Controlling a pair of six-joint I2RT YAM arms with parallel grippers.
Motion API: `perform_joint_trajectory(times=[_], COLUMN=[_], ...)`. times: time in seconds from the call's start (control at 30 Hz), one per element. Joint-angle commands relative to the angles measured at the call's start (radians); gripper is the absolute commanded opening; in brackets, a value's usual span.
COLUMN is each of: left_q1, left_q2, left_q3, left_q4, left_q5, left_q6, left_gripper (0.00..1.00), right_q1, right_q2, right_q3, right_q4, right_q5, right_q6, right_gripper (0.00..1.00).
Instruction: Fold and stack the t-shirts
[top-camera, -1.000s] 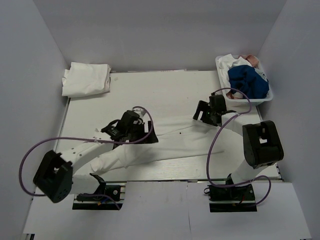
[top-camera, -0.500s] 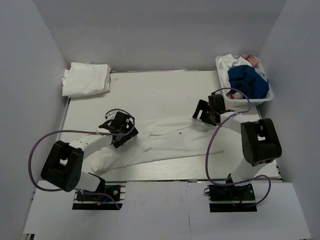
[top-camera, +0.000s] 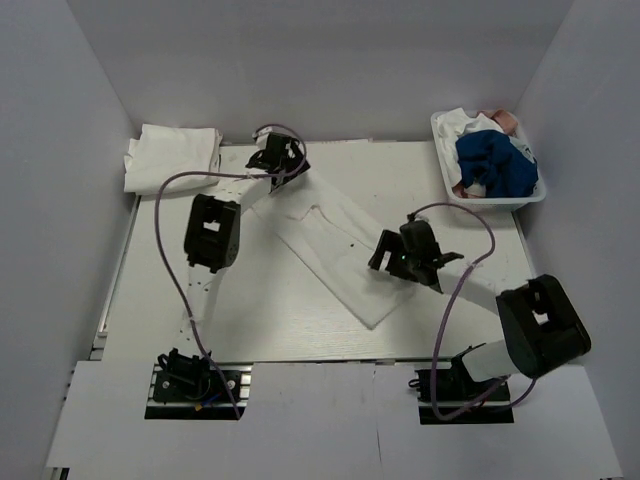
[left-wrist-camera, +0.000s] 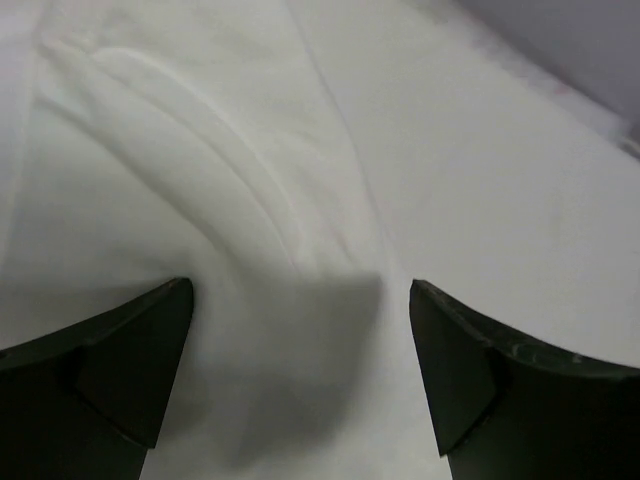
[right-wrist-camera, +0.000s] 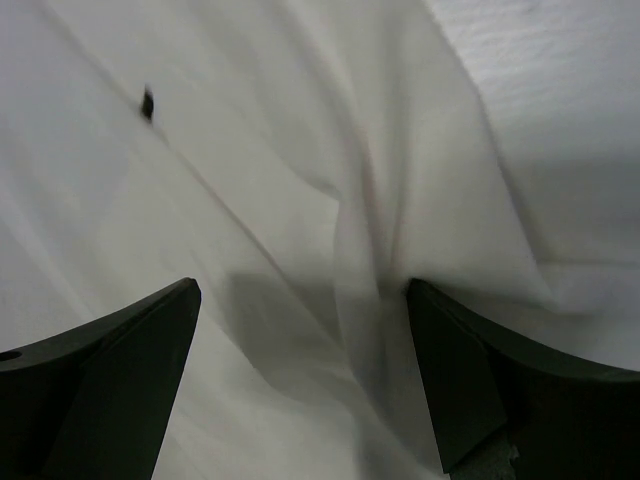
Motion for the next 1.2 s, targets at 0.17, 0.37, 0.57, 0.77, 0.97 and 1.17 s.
perform_joint_trajectory(times=[0.17,0.37,0.57,0.77,0.97,1.17], left_q1=[-0.041,-0.041,-0.041,-0.041,-0.041,-0.05], left_q2=[0.499,0.582,0.582,0.461,0.098,-0.476], left_q3=[0.56,0.624,0.626,0.664,0.505,-0.094], left_q4=[0.201,0.378,0.437,0.408,0.181,0.124], left_q5=[0.495,0.504,0.513,0.57,0.615,0.579], left_q6=[0.019,-0.04,-0.05,0.025,0.189,0.263], left_gripper=[0.99,0.99,0.99,0.99,0.99,0.99], right_q1=[0.303,0.439,0.534,0.542,0.537,0.524], right_q2=[-0.083,-0.008,-0.017,-0.135,-0.235,-0.261], right_q3=[-0.054,-0.039,0.019,0.081,0.075,0.012], right_q4=[-0.353,-0.328,-0.311,-0.288,-0.171,-0.162], right_q5=[-0.13,-0.15,-0.097,0.031,0.032,0.118], right_q6=[-0.028,-0.1,-0.152,-0.17,-0.143,-0.059], right_gripper=[0.9,0.9,0.9,0.9,0.9,0.9])
